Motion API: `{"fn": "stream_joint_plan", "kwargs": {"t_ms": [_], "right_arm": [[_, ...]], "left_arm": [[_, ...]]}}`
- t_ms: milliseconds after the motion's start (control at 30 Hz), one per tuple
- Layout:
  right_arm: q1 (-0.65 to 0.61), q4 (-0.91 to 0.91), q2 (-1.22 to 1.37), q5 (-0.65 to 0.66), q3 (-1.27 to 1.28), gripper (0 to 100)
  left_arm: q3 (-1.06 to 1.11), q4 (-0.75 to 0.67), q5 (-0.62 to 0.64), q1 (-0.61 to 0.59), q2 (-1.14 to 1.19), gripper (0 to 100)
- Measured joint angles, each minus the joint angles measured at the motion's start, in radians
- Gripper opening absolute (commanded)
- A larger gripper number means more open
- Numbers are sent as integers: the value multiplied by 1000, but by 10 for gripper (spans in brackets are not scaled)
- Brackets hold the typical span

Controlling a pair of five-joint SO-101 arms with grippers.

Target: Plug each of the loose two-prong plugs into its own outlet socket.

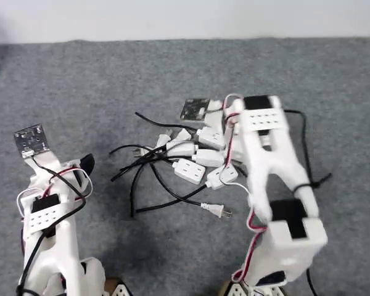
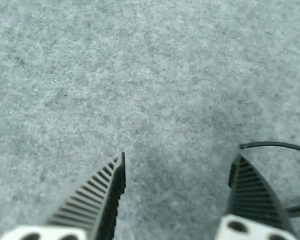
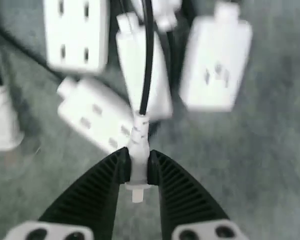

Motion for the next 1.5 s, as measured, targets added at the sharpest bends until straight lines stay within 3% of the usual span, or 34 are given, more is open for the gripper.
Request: {"fn": "stream_joint_plan", "kwargs": {"t_ms": [167,367,500,600,800,1033,1300,1400,1500], "right_arm": [[81,132,-167,0,-38,9],[278,153,-241,8,-38,9],[428,153,-242,133,17,9],[531,89,-242,224,103,9],[644,-153,-242,250,313,53],[654,-249,-247,250,388,368],[635,-222,-290,253,388,383],[525,-80,-367,253,388,383],[321,126,-482,253,411,383]], "left_arm": [[0,0,0,2,0,316],[0,0,0,2,0,316],[0,0,0,-2,0,316],[0,0,0,0,0,316],[0,0,0,21,0,316],[0,0,0,21,0,316],[0,0,0,25,0,316],[0,0,0,25,0,316],[0,0,0,25,0,316]]}}
